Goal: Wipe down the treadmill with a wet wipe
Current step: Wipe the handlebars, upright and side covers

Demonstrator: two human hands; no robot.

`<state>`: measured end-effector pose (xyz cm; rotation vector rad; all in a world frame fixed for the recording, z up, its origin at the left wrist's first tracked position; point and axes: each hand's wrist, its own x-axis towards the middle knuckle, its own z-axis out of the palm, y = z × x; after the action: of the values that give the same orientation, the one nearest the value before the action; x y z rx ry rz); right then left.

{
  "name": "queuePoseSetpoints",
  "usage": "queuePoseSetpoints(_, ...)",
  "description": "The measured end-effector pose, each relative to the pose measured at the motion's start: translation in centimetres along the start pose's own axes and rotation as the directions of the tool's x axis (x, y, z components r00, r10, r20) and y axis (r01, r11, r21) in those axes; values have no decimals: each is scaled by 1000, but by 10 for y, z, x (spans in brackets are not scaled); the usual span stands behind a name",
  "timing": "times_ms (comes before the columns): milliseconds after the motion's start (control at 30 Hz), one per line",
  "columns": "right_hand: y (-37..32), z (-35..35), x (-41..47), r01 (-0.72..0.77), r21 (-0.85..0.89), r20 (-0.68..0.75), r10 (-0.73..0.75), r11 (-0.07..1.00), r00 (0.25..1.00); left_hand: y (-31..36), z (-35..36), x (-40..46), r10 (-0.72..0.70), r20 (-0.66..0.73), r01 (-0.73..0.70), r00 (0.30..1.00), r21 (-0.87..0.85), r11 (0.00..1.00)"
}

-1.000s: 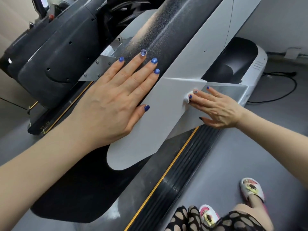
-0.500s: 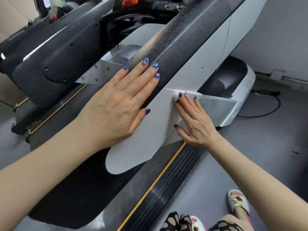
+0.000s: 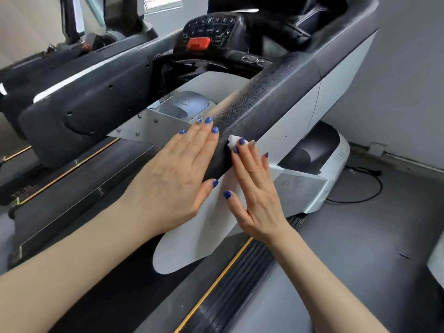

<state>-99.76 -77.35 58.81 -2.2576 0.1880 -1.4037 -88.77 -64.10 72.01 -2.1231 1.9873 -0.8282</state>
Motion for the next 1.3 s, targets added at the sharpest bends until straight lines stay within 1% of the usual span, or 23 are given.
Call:
queuePoseSetpoints(67, 11, -3, 9, 10, -55, 16, -9, 998, 1000, 0, 0, 1, 3, 0, -3, 1000, 10, 1000)
queuePoseSetpoints(133, 26, -11, 28, -41, -97, -2, 41, 994, 999, 0, 0, 2, 4, 2, -4, 1000, 13, 1000)
queuePoseSetpoints(200, 37, -18, 47, -124, -94, -33, 121, 988, 992, 1, -1, 2, 2, 10, -2, 1000, 14, 1000)
queuePoseSetpoints(267, 34, -18, 53, -163, -52, -46, 161, 985, 986, 1, -1, 2, 3, 17, -3, 1000, 14, 1000)
queuePoseSetpoints(300, 28, -17, 51, -155, -31, -40, 154, 987, 987, 1, -1, 2, 4, 16, -4, 1000, 14, 1000)
queuePoseSetpoints(367, 16, -13, 39, -80, -6, -2, 80, 997, 997, 0, 0, 1, 2, 12, -2, 1000, 11, 1000)
queuePoseSetpoints(467, 26, -16, 22, 38, -41, 74, -35, 998, 997, 1, 1, 2, -5, 14, 5, 1000, 4, 1000)
queuePoseSetpoints(567, 59, -27, 0, 52, -131, 168, -29, 990, 985, 2, 0, 1, -10, 24, 11, 1000, -21, 1000)
queuePoseSetpoints(633, 78, -35, -16, 63, -168, 261, -17, 984, 965, 1, -2, 1, -6, 23, 7, 1000, -28, 1000)
queuePoseSetpoints(733, 82, -37, -22, 144, -136, 355, -87, 980, 931, 5, -6, 5, 3, 16, -3, 1000, -30, 1000)
queuePoseSetpoints(833, 75, -29, -18, 202, -51, 370, -169, 978, 913, 16, -5, 19, 5, 8, -5, 1000, -29, 1000)
queuePoseSetpoints(900, 88, -27, -25, 230, -40, 398, -196, 972, 896, 21, -3, 31, -31, -7, 30, 1000, -84, 996)
queuePoseSetpoints(967, 114, -31, -37, 210, -76, 442, -156, 975, 883, 23, -2, 39, -61, -9, 59, 998, -114, 992)
queuePoseSetpoints(1033, 134, -34, -46, 162, -111, 474, -91, 980, 876, 23, -1, 42, -69, 11, 70, 998, -95, 993)
queuePoseSetpoints(1100, 137, -32, -47, 133, -103, 466, -70, 986, 882, 24, 0, 45, -76, 36, 78, 997, -71, 994)
queuePoseSetpoints(1167, 126, -25, -43, 127, -57, 436, -90, 990, 895, 26, 1, 50, -84, 35, 86, 996, -66, 994)
queuePoseSetpoints(1233, 117, -18, -40, 154, -9, 410, -137, 988, 902, 29, 1, 59, -85, 4, 85, 996, -62, 994)
queuePoseSetpoints(1300, 124, -16, -41, 185, 1, 406, -170, 983, 898, 32, 2, 69, -70, -17, 68, 997, -56, 996)
